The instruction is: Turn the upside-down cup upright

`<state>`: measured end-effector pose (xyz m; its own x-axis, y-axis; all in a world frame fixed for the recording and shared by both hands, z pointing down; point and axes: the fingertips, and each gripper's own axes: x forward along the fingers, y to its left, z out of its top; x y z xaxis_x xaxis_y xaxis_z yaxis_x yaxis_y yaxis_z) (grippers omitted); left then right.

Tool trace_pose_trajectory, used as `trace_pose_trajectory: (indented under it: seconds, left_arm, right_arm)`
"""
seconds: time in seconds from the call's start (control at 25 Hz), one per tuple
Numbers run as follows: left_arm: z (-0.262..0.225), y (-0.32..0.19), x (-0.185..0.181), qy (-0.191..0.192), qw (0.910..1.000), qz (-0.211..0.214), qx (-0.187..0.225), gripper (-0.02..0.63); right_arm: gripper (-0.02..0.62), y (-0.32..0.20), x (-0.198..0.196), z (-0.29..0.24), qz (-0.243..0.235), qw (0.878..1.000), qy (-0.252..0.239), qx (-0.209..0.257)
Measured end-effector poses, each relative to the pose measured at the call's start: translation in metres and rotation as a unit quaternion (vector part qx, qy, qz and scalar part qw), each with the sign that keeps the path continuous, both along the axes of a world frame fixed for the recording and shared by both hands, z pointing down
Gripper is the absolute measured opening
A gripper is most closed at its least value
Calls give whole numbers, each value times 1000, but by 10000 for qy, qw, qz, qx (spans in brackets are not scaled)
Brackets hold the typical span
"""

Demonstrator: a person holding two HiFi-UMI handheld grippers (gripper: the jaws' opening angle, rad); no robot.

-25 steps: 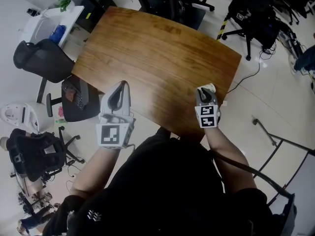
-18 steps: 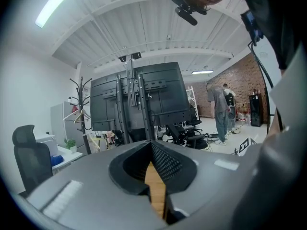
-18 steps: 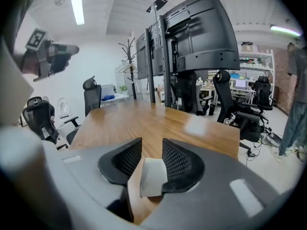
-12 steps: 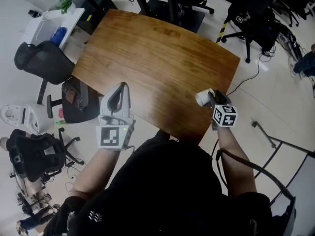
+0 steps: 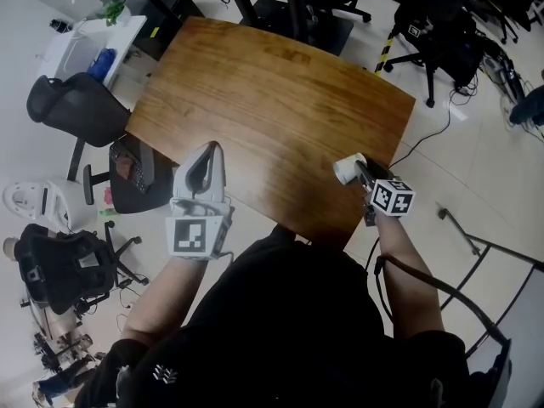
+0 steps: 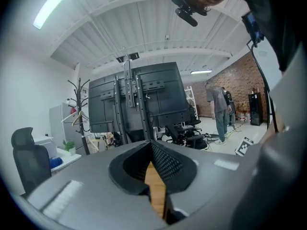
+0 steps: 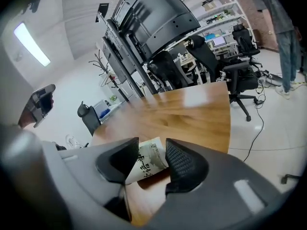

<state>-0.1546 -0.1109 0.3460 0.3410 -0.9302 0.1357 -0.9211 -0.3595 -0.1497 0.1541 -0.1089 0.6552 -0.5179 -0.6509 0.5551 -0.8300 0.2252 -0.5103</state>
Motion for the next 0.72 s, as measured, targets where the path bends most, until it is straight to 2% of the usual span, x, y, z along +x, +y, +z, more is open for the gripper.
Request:
trace_pose_trajectory:
  seconds: [0.08, 0.16, 0.36, 0.56, 0.72]
  left_arm:
    - [-1, 0, 1, -5, 10000, 16, 8, 0]
    - [-2, -1, 1, 8, 10000, 20, 10, 0]
    - [-3, -1, 2, 53, 10000, 40, 55, 0]
    - [-3, -1, 3, 99, 9999, 63, 88, 0]
    - [-6, -1, 1, 108, 9998, 94, 131, 0]
  right_arm:
    - [162, 0, -3, -2, -125, 9998, 153, 35]
    - [97, 0, -7, -5, -263, 9990, 349, 136]
    - [59, 1, -25, -23, -797, 9920, 816, 535]
    - [37, 3, -46, -45, -1406, 9727, 1529, 1032]
    - [25, 4, -62, -56, -1718, 9592, 1836, 1290]
